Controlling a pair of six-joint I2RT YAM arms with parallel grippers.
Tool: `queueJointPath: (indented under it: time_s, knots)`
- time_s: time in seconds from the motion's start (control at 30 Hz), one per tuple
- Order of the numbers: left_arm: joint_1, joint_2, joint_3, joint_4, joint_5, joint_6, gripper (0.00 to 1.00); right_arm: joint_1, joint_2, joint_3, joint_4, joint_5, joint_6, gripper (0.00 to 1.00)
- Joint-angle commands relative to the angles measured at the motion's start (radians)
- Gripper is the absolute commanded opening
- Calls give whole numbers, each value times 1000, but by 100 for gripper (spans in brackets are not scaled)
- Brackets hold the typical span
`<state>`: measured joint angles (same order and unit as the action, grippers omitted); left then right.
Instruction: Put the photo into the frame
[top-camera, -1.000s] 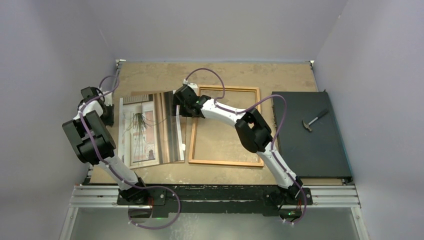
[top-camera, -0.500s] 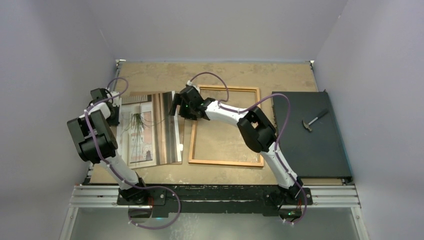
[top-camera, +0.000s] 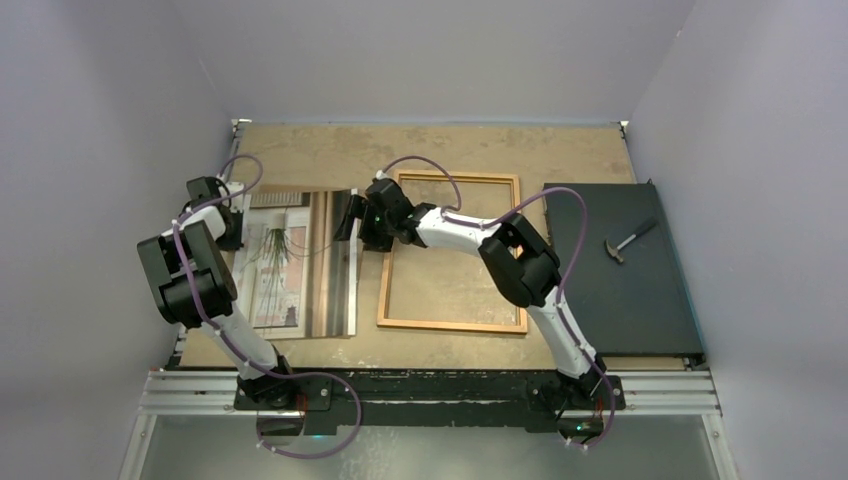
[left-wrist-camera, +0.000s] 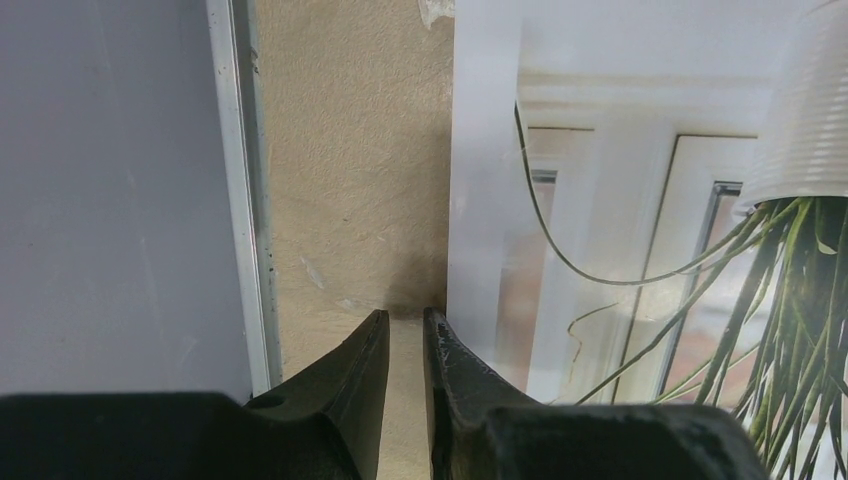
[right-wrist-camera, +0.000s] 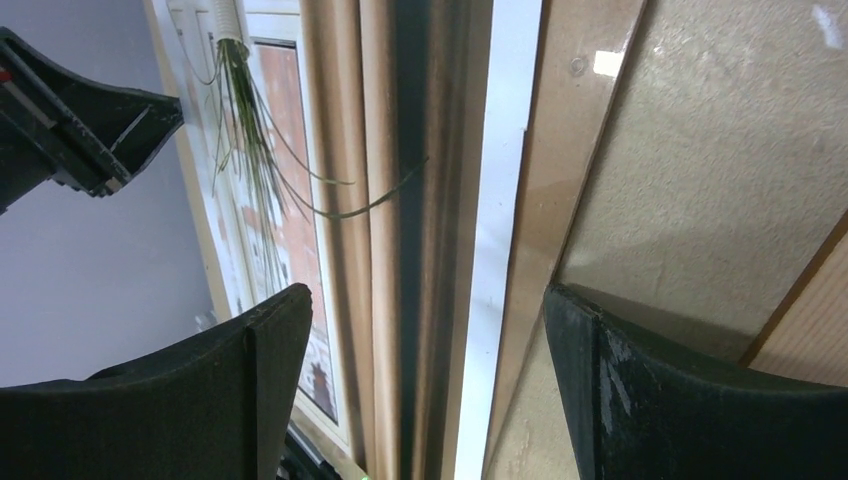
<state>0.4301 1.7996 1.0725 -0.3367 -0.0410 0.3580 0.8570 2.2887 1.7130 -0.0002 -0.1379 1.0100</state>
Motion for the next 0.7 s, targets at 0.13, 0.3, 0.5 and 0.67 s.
queueJointPath:
  time_s: [0.13,0.3,0.5,0.67]
  knots:
    - [-27,51,-76,-89,93,-30,16,3,-110,-15,87,-70,19,86]
    - [-36,48,-77,-88,93,-27,15,1,-113,-14,106,-81,16,85]
    - [-36,49,-81,-88,100,-22,14,-1,-120,-78,258,-171,45,84]
    - [-35,51,-85,-86,104,-14,13,0,-85,-97,376,-236,65,87]
